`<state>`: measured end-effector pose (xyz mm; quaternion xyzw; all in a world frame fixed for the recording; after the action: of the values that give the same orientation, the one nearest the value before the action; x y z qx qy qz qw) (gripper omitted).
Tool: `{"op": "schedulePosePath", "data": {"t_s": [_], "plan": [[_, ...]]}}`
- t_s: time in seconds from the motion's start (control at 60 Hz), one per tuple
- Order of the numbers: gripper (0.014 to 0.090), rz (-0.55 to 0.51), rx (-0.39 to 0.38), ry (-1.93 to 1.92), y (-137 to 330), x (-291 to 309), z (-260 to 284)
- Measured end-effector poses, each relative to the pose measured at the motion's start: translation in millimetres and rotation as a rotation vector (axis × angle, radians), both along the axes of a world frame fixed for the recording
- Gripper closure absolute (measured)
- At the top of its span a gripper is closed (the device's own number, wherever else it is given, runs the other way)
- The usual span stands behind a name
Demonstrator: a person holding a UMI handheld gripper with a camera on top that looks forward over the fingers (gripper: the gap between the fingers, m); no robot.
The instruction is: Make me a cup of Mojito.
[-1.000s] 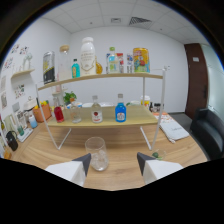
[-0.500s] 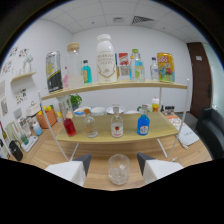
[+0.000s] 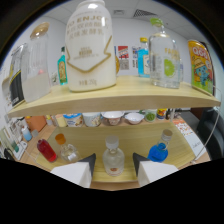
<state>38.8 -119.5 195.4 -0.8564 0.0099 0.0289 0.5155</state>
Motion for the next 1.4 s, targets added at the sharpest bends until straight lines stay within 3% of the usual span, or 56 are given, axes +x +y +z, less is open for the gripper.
{"op": "schedulePosePath", "data": {"t_s": [0.2,0.483,0.683,0.983,1.183,1.4], "plan": [[0.0678,0.016,-0.036,0.007,12.3,-1.6,-20.3],[0.0695,0.030,-0.016,-0.009,6.2,1.9,-11.4],[0.0695,0.044,0.038,-0.049,-32.9,23.7,18.2],[0.0698,-0.043,-0.069,-0.125,-100.7,86.8,-35.2],[0.0699,-0.027,-0.085,-0.490,-106.7,112.3,-49.6],[0.0697,0.125,-0.072,-1.110,-91.8,114.4,-25.5]]}}
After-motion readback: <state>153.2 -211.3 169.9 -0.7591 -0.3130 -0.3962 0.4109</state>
